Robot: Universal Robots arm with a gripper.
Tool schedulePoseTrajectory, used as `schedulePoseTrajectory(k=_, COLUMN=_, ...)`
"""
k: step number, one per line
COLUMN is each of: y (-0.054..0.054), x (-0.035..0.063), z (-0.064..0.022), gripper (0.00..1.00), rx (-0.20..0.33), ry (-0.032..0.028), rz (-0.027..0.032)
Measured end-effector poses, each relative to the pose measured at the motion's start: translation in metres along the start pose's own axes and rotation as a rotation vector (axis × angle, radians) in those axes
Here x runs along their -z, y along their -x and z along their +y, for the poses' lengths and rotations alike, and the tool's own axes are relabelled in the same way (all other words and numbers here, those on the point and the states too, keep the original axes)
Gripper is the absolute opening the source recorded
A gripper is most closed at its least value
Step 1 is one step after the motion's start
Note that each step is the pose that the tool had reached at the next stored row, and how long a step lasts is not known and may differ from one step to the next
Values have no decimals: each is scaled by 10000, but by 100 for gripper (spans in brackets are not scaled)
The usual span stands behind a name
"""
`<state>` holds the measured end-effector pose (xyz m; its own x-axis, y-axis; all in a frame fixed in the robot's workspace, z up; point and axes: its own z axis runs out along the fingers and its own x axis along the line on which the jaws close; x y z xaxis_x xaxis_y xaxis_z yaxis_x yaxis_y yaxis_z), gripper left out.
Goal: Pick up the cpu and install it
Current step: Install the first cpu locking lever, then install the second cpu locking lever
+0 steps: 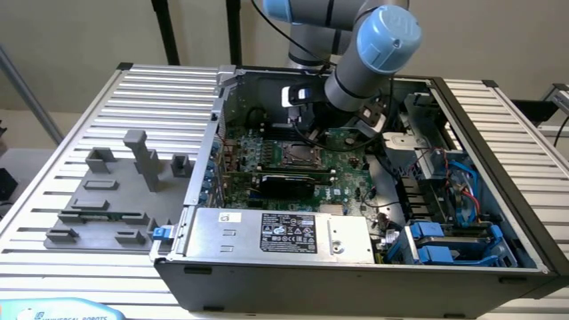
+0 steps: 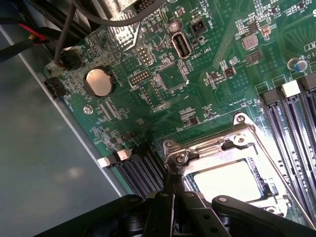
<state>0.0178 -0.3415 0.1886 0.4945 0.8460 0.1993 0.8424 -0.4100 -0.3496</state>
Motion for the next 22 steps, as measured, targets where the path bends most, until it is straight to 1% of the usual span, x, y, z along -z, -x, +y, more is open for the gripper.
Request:
schedulePoseTrajectory(k=1, y=-3, x=12, z=-4, gripper=11, rx=7, ry=-10, rz=15)
schedulePoseTrajectory(k=6, y=-7, x=103, z=-32, gripper=11, rx=15, ry=-28, rz=41)
schedulePoseTrajectory(k=10, y=17, x=198, z=-56, gripper=11, rx=19, ry=-35, rz=52)
schedulePoseTrajectory(k=14, y=90, x=272, z=-54, gripper=11, rx=17, ry=-35, rz=52)
schedulePoseTrajectory(k=22, y=265, x=376, z=-47, gripper=11, rx=19, ry=-35, rz=52)
